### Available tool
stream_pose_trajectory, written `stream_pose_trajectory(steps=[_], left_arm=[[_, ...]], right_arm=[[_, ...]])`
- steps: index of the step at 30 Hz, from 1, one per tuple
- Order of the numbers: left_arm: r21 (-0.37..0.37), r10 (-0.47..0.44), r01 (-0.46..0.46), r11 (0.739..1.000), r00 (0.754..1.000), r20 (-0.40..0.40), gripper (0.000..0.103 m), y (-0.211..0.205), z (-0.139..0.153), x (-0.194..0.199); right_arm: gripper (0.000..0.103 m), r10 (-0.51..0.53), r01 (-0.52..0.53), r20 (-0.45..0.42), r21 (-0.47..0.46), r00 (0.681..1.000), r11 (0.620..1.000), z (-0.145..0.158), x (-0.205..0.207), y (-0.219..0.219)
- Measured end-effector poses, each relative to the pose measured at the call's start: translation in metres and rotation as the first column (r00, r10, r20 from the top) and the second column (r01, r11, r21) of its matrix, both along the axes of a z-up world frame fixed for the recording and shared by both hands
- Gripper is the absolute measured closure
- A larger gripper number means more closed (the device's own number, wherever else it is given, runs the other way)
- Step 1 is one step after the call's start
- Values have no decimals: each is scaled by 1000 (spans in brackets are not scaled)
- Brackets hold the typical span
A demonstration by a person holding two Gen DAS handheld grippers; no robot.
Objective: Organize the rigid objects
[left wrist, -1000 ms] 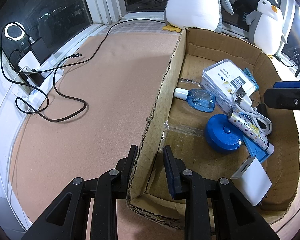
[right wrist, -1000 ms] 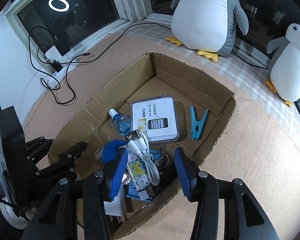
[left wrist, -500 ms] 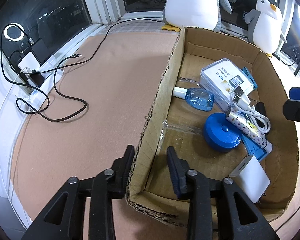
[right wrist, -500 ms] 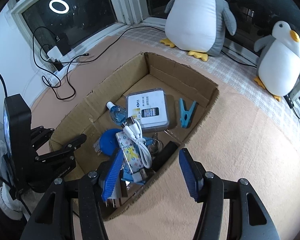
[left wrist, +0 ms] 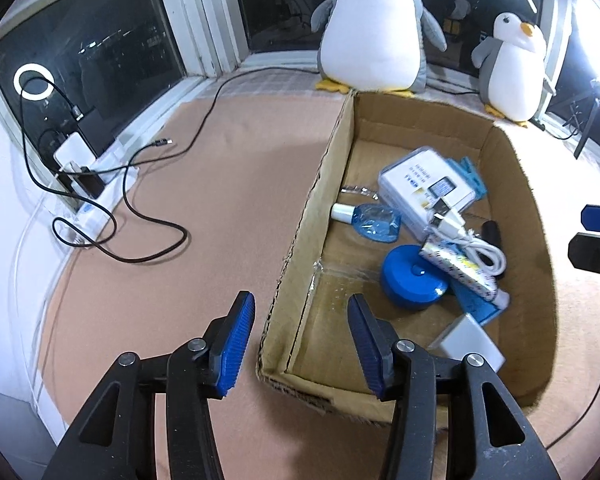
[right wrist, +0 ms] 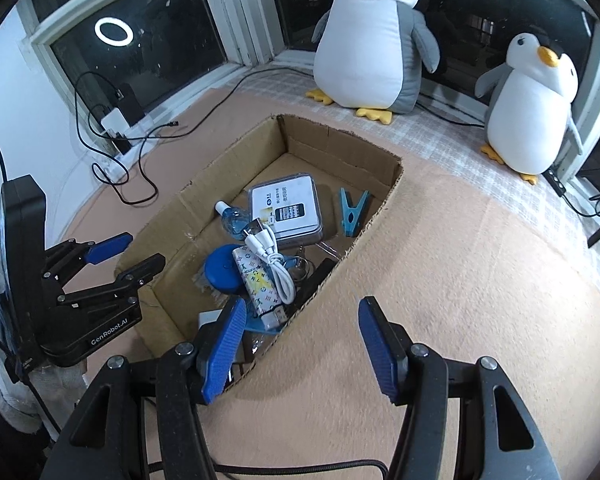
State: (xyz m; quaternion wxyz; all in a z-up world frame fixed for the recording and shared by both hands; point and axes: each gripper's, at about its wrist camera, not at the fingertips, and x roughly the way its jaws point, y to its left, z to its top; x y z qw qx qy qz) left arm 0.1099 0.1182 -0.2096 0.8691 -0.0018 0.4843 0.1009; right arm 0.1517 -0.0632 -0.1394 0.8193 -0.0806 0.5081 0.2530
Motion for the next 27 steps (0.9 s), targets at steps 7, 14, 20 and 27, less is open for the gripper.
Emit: stream_pose_trajectory(steps=[7, 14, 20, 27], left_arm=[[-6, -18, 18, 1000, 998, 63, 44, -12, 35, -18], [-10, -34, 36, 999, 991, 132, 44, -34, 74, -37], [-14, -42, 46, 999, 980, 195, 32, -46, 103, -50], [-3, -49, 52, 999, 966, 253, 31, -56, 127, -64]], right_arm=[[42, -56, 53, 65, 45, 996, 998, 25, -24, -18], [41, -144, 131, 155, 95, 977, 987, 52, -45, -45], [38, -191, 170, 207, 116, 960, 979, 65, -63, -58], [37, -201, 176, 234, 123, 951, 977, 69, -76, -60]])
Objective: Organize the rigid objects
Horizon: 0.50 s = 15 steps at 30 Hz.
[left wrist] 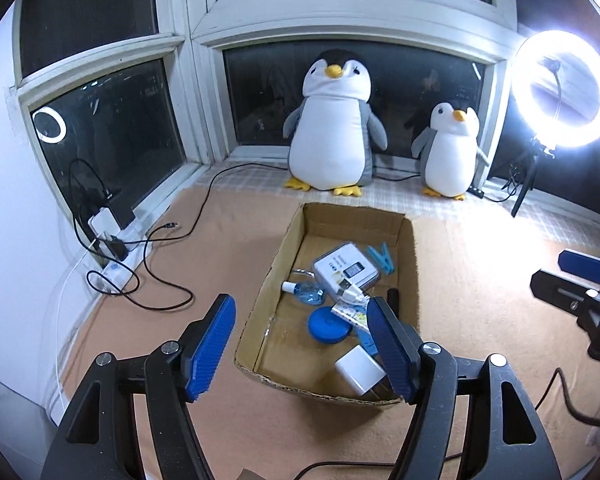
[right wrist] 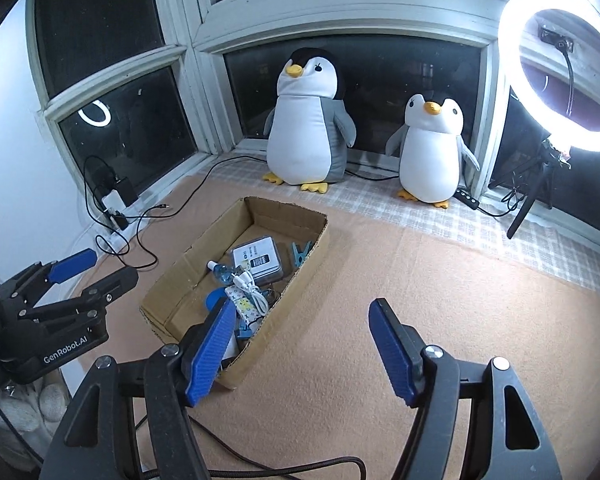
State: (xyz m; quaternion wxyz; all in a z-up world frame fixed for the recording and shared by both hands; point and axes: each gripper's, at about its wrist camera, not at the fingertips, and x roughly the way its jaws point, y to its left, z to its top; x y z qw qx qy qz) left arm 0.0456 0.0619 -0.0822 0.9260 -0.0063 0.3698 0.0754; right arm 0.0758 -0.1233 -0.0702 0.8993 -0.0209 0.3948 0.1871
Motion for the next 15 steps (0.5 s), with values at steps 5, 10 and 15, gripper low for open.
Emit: stream_pose_trajectory(steps=[5, 10, 15], left_arm=[[-4, -2, 2, 1000, 1000, 1, 31, -2, 3, -4], [-3, -3, 3, 1000, 1000, -10, 31, -2, 0, -5], [-2, -3, 3, 1000, 1000, -12, 31, -2, 0, -5]], right_arm=[[34, 0, 0, 15, -18, 1000, 1000, 2, -5, 3], [31, -5, 5, 18, -21, 1000, 1000, 3, -6, 4], [29, -13, 14, 10, -24, 1000, 1000, 1, -5, 1]])
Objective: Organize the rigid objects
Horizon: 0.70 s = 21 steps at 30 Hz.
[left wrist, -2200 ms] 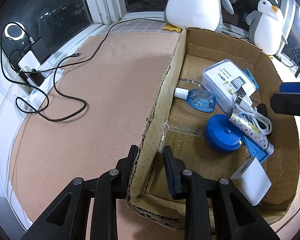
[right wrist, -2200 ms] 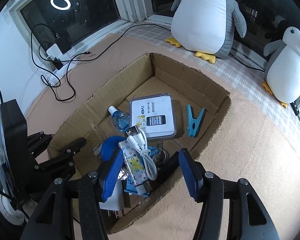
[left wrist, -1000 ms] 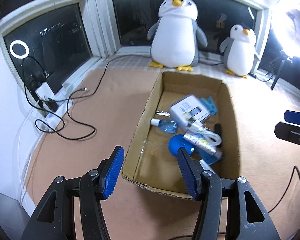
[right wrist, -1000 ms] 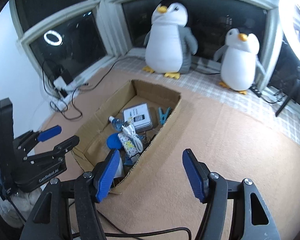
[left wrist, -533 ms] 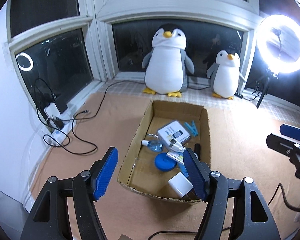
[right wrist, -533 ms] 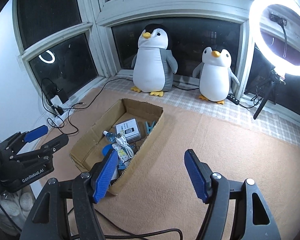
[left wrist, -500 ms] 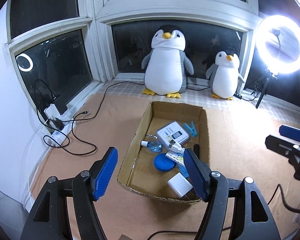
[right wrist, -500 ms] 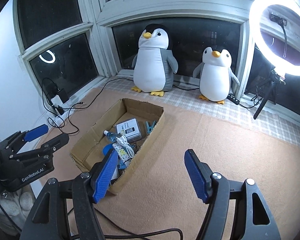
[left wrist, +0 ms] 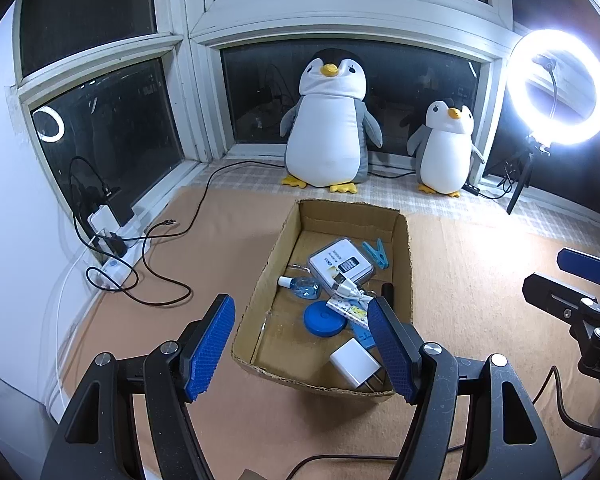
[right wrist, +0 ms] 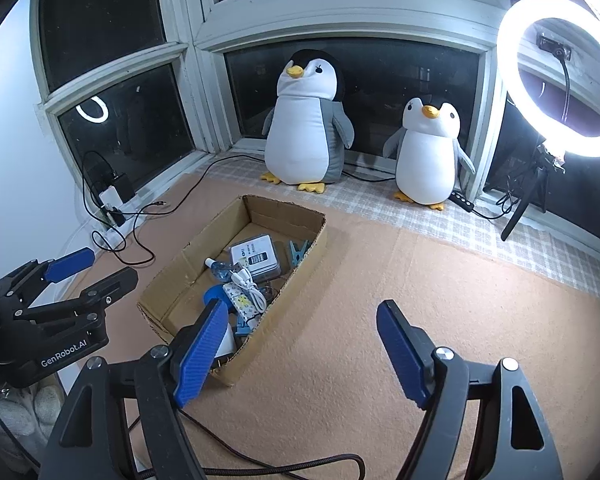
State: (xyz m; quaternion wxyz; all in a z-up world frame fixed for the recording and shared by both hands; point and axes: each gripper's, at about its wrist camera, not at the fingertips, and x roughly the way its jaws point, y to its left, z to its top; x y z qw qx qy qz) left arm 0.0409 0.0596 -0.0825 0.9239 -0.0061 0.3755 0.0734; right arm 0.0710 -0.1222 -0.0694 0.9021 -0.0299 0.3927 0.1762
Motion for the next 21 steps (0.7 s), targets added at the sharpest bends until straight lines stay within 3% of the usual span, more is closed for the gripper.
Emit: stream_pose_trajectory(steps=[21], left_arm=[[2, -15, 15, 1000, 1000, -3, 31, -4, 0, 1]], right_arm=[[25, -35, 35, 6, 1, 999, 999, 0, 1, -11]])
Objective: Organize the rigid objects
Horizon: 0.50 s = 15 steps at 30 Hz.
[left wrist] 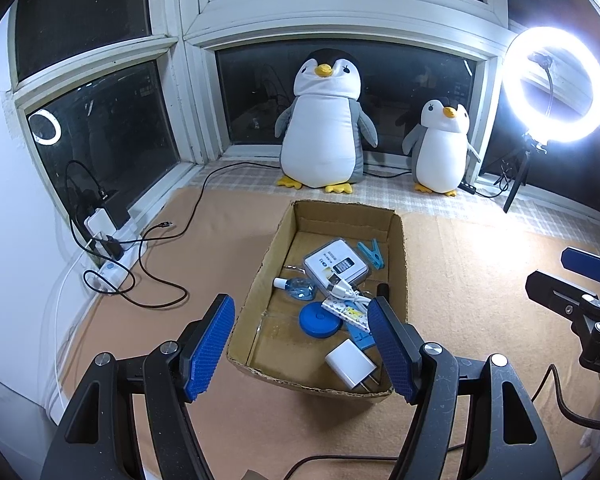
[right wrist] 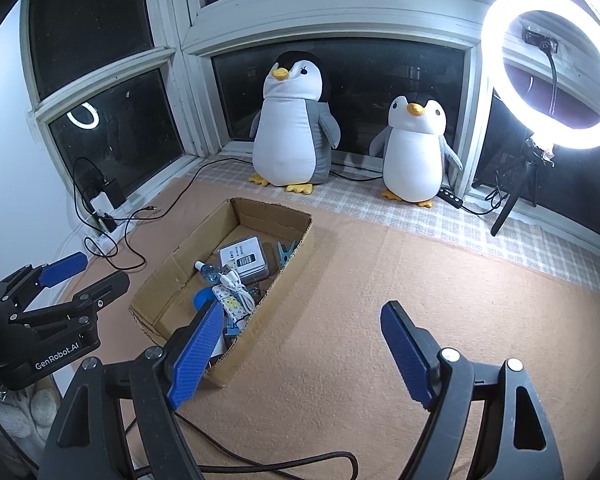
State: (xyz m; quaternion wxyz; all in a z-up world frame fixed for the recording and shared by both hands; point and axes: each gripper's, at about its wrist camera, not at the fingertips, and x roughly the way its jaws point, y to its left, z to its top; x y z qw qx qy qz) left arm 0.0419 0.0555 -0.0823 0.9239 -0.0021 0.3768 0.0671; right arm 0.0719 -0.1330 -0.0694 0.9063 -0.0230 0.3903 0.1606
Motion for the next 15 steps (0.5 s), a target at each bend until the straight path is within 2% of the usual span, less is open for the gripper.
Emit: stream_pose_trajectory(steps=[15], left_arm=[[-4, -5, 5, 1000, 1000, -2, 30, -2, 0, 2]], right_arm=[[25, -4, 4, -5, -1, 1000, 1000, -1, 1, -2]])
